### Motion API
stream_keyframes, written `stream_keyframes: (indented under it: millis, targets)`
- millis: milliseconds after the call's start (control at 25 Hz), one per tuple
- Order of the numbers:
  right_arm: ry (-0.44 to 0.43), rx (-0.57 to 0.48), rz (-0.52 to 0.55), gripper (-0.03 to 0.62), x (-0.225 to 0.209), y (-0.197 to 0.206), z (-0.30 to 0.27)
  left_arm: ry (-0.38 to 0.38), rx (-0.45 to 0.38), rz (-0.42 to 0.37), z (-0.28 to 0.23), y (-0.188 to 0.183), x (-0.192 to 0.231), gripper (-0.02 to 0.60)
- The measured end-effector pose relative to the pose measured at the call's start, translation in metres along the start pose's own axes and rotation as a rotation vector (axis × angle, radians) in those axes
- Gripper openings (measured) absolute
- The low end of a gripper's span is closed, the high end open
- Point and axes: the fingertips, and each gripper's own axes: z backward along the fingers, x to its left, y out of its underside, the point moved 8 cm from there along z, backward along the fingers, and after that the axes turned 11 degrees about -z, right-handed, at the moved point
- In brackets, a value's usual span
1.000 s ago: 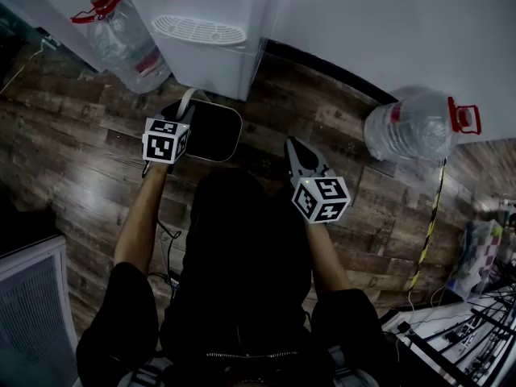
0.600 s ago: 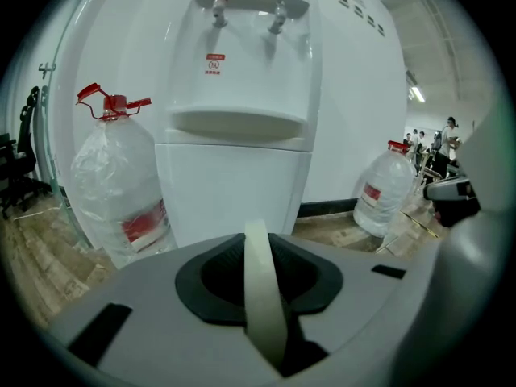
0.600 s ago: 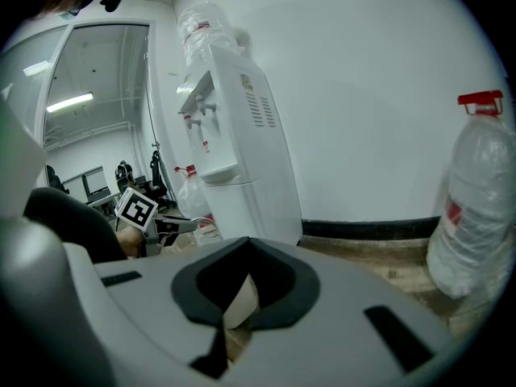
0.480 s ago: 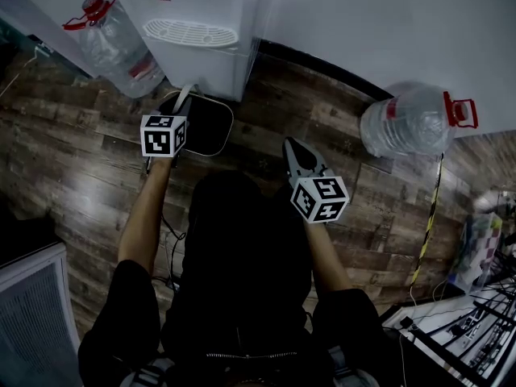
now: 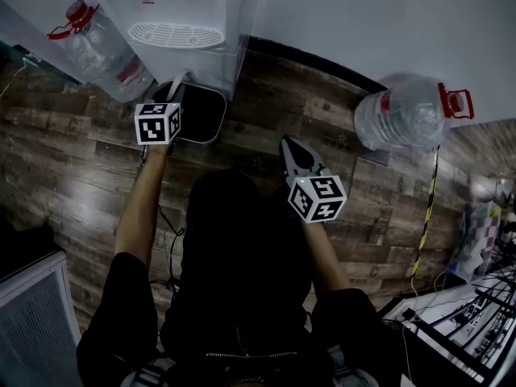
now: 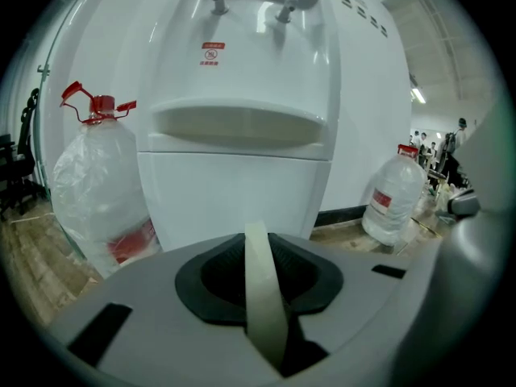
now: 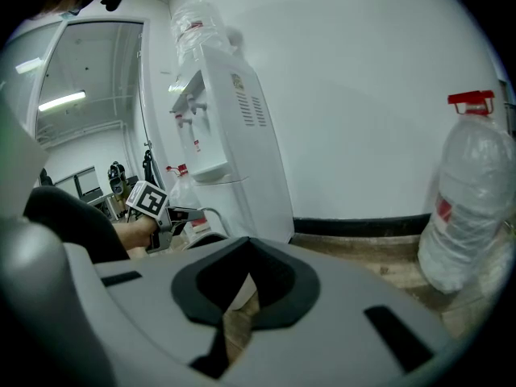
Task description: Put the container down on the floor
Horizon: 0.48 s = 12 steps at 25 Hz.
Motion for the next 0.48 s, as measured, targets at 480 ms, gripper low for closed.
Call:
stream_keyframes:
  millis: [480]
  targets:
    - [-0.01,0.007,0.008,0.011,0.005,0.004,0.002,-0.023,0.06,-0.07,0.013,0.013,0.013,0.143]
